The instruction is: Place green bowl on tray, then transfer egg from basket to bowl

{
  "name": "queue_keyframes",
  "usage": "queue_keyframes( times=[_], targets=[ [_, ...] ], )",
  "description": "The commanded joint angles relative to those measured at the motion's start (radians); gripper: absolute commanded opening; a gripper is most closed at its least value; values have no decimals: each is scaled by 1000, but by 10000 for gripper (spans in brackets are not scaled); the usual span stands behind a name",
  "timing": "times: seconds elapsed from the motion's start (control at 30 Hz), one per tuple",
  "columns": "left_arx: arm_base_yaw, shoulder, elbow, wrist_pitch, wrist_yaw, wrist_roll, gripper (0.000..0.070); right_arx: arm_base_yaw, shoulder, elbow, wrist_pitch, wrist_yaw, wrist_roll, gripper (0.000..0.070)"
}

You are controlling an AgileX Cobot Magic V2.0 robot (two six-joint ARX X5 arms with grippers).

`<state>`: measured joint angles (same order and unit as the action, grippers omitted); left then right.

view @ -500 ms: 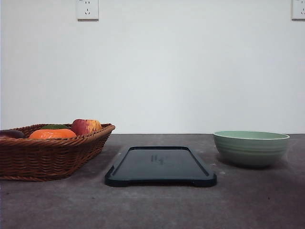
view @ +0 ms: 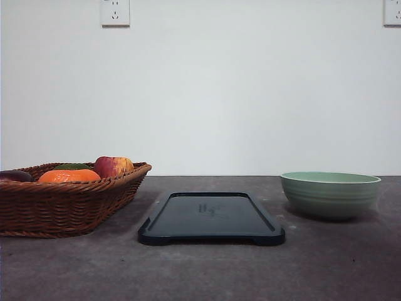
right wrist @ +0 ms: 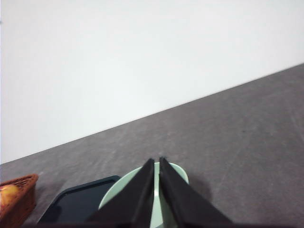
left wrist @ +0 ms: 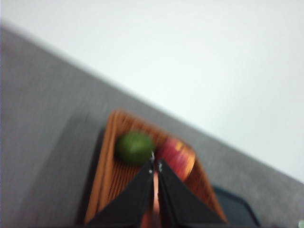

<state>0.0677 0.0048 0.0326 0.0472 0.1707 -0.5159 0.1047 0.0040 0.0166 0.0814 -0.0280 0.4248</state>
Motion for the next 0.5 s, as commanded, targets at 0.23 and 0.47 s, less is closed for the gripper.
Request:
queue_keyframes(
  times=[0.23,0.47],
  targets=[
    [0,10,65,123,-25,90,1,4,8,88,3,-2,-84,6],
    [0,126,248,-57,-24,201,1,4,114,215,-51,-4,-120,6]
  ],
)
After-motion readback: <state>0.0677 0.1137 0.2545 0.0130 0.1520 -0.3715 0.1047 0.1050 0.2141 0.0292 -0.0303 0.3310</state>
